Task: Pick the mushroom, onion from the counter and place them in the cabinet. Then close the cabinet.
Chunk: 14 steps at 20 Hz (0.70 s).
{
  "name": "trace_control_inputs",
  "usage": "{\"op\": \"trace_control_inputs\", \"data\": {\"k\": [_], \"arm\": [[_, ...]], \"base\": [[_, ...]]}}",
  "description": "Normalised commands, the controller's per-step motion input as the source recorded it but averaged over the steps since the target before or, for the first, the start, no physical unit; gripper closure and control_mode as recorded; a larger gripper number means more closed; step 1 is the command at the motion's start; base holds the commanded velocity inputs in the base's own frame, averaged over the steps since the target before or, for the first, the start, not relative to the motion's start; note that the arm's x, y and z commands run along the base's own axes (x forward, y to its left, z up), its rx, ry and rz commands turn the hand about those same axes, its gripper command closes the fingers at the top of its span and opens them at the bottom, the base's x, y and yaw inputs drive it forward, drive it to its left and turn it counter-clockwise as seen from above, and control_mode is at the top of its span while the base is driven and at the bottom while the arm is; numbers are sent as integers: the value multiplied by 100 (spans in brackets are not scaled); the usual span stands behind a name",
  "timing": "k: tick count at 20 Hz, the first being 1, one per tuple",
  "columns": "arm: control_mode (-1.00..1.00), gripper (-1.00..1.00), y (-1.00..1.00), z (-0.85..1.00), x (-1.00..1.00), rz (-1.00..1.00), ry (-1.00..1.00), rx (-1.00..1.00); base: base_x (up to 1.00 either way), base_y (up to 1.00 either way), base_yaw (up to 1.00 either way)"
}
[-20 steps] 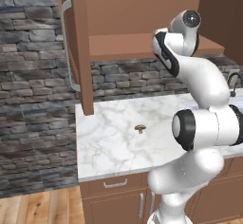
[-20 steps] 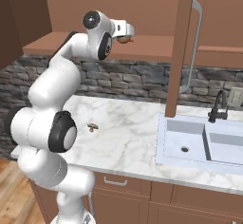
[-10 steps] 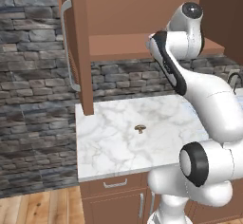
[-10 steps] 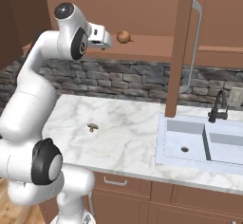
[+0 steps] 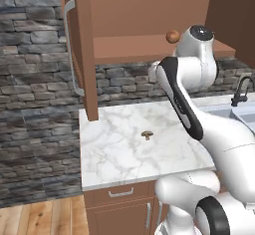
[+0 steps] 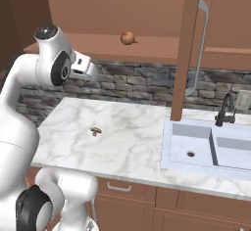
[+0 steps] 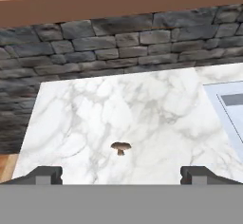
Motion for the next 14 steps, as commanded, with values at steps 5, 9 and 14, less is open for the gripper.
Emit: {"op": "trace_control_inputs", "data": {"k": [5,9,14], "arm": [[-100,-100,11,-100,-10,-12,9,1],[-100,-100,0,-100,4,-12,3,0],[-100,-100,0,-78,33,-4,6,0]], "base": [[0,0,0],[0,0,0],[0,0,0]]}}
